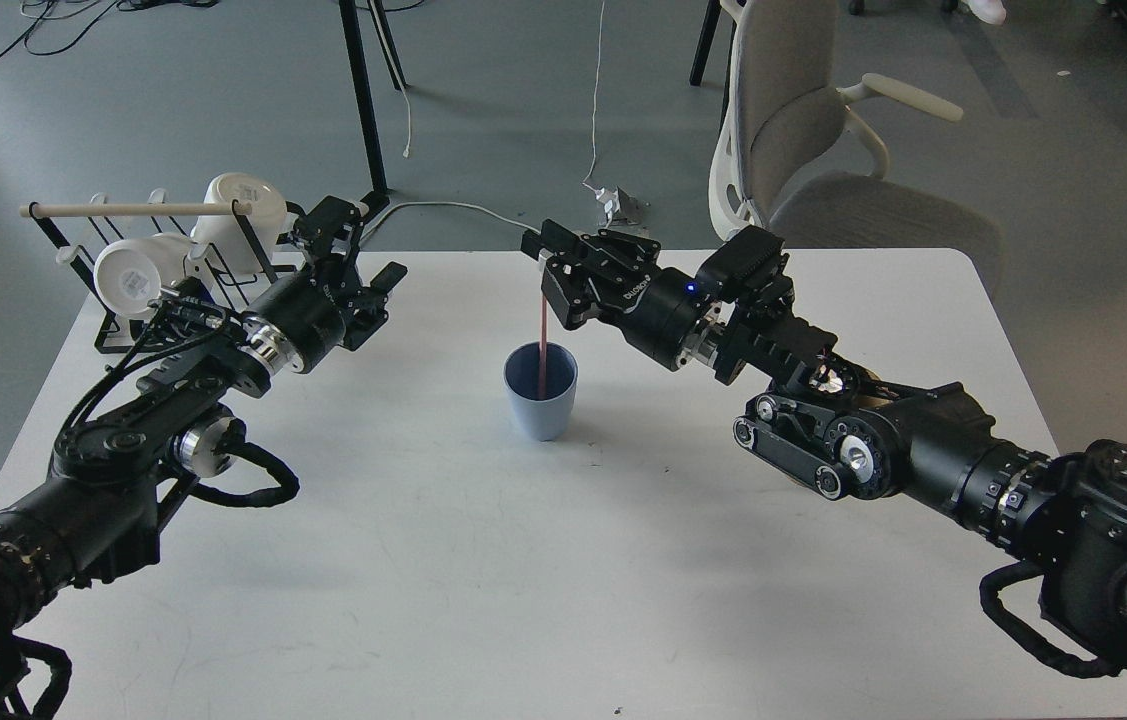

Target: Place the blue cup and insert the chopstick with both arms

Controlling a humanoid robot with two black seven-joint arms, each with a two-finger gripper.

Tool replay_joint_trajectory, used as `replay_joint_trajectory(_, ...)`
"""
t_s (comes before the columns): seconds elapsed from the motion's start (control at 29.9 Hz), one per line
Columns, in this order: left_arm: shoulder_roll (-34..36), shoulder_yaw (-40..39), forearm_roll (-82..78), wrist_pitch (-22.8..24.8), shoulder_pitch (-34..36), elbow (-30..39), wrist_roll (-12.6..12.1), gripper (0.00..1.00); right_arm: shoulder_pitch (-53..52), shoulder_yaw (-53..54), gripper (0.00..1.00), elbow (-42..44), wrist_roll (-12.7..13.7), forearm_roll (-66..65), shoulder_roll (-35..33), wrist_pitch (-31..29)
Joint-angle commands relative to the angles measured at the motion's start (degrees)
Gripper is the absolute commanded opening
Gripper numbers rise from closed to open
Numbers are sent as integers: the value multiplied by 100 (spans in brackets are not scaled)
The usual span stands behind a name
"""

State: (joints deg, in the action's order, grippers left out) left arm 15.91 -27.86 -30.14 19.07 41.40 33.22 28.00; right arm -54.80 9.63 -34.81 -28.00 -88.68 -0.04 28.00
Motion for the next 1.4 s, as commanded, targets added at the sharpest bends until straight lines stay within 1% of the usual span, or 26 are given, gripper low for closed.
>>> replay_joint_trajectory(0.0, 0, 0, 0, 9, 0, 0, 0, 94, -22, 196, 73, -122, 0, 158, 4, 0)
replay_joint_trajectory(0.07, 0, -18, 8, 18, 9, 0, 0, 94, -39, 538, 80, -228, 0, 464, 4, 0)
replay_joint_trajectory(0.1, 8, -26, 35, 35, 9, 9, 0, 94, -39, 827, 82, -228, 0, 701, 4, 0)
replay_joint_trajectory(0.17, 35, -87, 166, 192, 26, 18, 0, 94, -48, 1495, 83, -237, 0, 1359, -4, 0)
replay_joint_trajectory(0.23, 166, -254, 359, 596, 44, 18, 0, 94, -48, 2119, 84, -246, 0, 2080, -39, 0)
replay_joint_trajectory(0.27, 254, -351, 456, 850, 79, 18, 0, 95, -31, 2383, 86, -272, 0, 2423, -57, 0)
replay_joint_trajectory(0.37, 412, -509, 667, 893, 167, 18, 0, 95, 13, 2789, 88, -324, 0, 3302, -145, -5)
replay_joint_trajectory(0.43, 535, -545, 755, 893, 333, 18, 0, 95, 83, 2808, 94, -526, 0, 4109, -355, -416)
replay_joint_trajectory(0.57, 772, -562, 957, 893, 457, 70, 0, 95, 469, 2781, 98, -1386, 0, 6016, -891, -1742)
replay_joint_trajectory(0.6, 851, -580, 1045, 893, 492, 70, 0, 95, 584, 2781, 98, -1554, 0, 6290, -962, -2085)
replay_joint_trajectory(0.77, 1045, -642, 1344, 893, 615, 70, 0, 95, 936, 2781, 98, -1617, 0, 6504, -1024, -3623)
replay_joint_trajectory(0.84, 1054, -642, 1344, 893, 615, 70, 0, 95, 1006, 2816, 98, -1625, 0, 6504, -1033, -4012)
replay_joint_trajectory(1.14, 1045, -668, 1380, 893, 615, 70, 0, 95, 1042, 2904, 98, -1661, 0, 6539, -1015, -4040)
replay_joint_trajectory(1.37, 1019, -809, 1380, 893, 615, 70, 0, 95, 1051, 3449, 98, -1713, 0, 6574, -971, -4075)
